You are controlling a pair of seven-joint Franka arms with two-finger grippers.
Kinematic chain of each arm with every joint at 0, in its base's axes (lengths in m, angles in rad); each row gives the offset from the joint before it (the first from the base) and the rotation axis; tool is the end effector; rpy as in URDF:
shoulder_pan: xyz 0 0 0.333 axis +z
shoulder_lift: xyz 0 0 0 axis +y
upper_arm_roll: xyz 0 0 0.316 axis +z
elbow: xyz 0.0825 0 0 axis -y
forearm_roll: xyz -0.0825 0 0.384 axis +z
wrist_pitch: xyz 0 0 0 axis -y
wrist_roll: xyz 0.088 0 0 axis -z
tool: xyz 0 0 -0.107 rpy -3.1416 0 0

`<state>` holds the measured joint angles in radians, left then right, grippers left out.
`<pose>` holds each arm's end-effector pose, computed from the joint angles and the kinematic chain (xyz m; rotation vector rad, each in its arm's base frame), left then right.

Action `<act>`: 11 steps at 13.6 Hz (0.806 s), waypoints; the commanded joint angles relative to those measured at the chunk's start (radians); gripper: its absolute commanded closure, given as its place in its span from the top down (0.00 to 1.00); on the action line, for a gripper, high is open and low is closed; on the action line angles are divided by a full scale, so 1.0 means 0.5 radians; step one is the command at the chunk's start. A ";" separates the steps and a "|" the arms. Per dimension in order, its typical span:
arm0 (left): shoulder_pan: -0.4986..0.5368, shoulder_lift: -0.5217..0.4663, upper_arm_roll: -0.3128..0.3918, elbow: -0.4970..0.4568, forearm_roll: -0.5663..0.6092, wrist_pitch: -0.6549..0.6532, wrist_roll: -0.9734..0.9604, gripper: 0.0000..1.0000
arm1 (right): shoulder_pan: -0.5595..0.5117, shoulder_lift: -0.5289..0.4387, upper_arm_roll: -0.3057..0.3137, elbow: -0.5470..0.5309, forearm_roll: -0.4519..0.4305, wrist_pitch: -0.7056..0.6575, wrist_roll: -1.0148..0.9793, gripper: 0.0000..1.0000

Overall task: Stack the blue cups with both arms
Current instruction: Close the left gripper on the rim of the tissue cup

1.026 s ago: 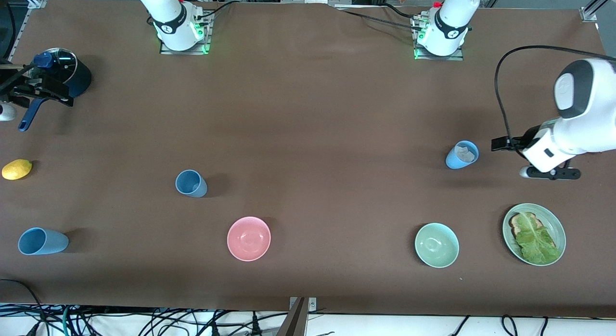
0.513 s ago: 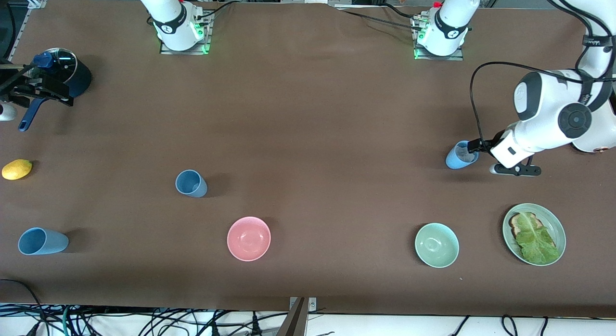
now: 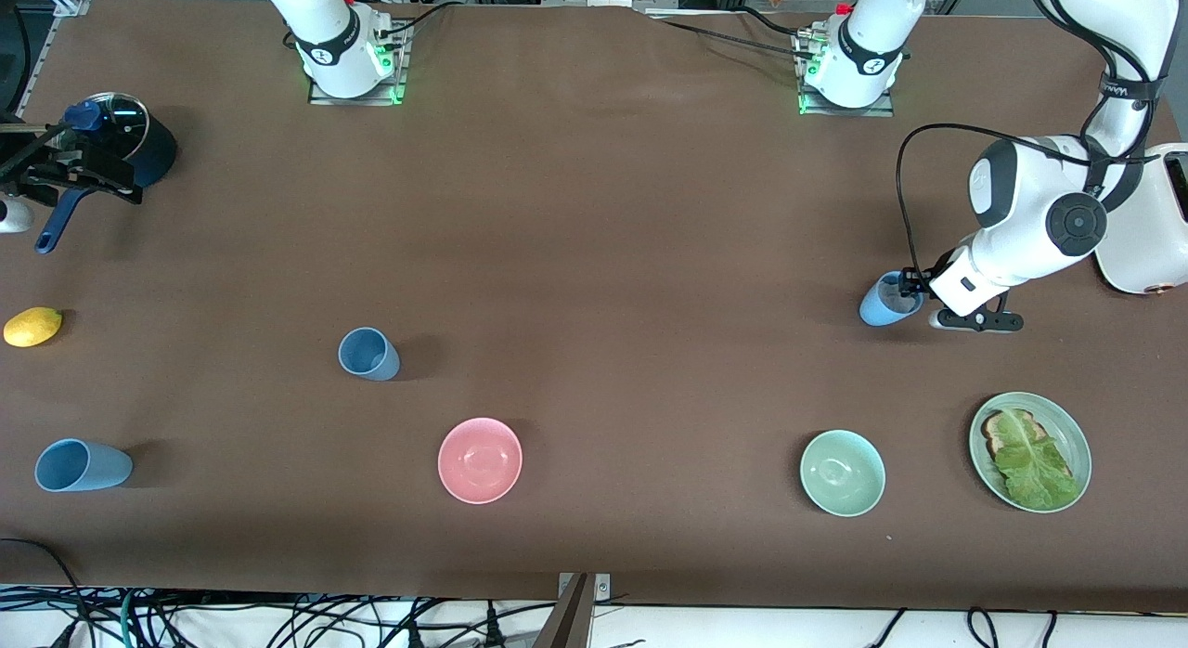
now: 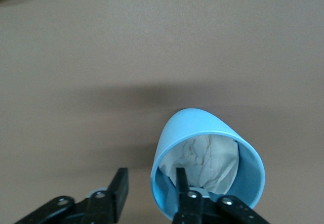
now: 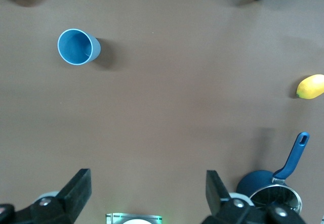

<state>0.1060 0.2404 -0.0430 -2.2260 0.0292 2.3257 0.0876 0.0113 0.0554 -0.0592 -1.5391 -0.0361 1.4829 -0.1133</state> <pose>0.5309 0.0339 0.2539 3.1319 -0.0714 -0.2207 0.5604 -0.0301 0.6013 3.1047 0.0996 -0.1777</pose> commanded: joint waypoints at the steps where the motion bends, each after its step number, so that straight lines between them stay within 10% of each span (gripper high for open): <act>1: 0.018 -0.005 -0.006 -0.006 0.027 0.027 0.030 0.00 | -0.004 -0.006 0.008 0.026 -0.004 -0.033 0.006 1.00; 11: -0.019 -0.042 -0.196 0.389 0.000 -0.503 -0.064 0.00 | -0.004 -0.006 0.008 0.026 0.002 -0.033 0.006 1.00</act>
<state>0.1036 0.2274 -0.0836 -2.1135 0.0286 2.1780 0.0842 0.0115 0.0554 -0.0589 -1.5391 -0.0360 1.4828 -0.1133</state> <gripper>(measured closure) 0.947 0.000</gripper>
